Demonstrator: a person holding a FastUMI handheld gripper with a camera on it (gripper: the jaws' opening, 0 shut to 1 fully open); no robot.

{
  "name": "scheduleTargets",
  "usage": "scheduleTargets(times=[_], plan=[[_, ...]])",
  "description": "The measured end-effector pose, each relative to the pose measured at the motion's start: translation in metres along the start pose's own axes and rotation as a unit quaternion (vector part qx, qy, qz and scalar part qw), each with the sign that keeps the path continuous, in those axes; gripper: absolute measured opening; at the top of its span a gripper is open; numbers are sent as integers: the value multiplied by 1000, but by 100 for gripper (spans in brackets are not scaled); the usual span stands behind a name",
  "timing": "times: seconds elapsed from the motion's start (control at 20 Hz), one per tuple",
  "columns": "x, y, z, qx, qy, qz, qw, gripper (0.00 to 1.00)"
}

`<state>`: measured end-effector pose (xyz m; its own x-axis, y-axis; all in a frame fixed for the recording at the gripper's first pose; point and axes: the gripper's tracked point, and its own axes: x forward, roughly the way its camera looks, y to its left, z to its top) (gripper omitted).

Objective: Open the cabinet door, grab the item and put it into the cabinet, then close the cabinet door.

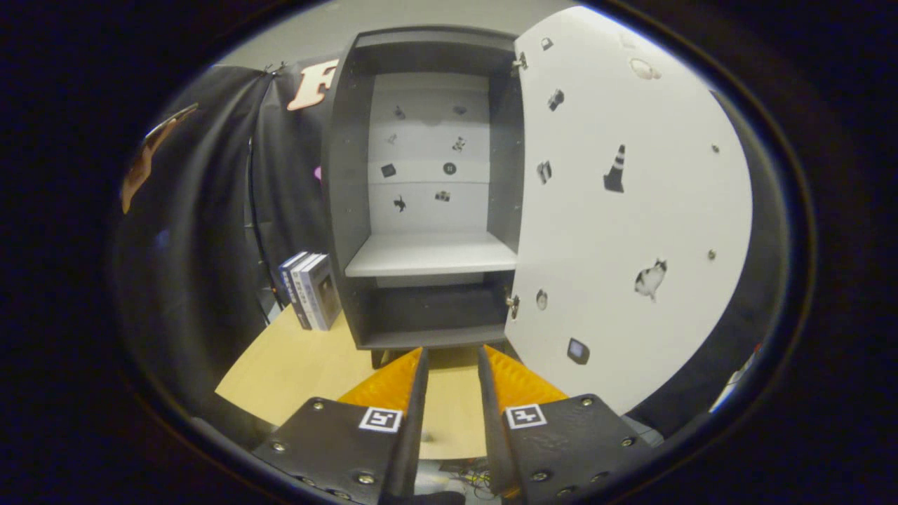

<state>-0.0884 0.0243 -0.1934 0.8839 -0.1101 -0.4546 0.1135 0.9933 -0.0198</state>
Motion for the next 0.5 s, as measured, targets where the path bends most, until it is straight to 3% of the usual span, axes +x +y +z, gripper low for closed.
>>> scheduleTargets(times=[0.4, 0.5], plan=[[39, 28, -56, -41, 70, 81, 993, 40], [47, 35, -68, -45, 86, 104, 990, 52]])
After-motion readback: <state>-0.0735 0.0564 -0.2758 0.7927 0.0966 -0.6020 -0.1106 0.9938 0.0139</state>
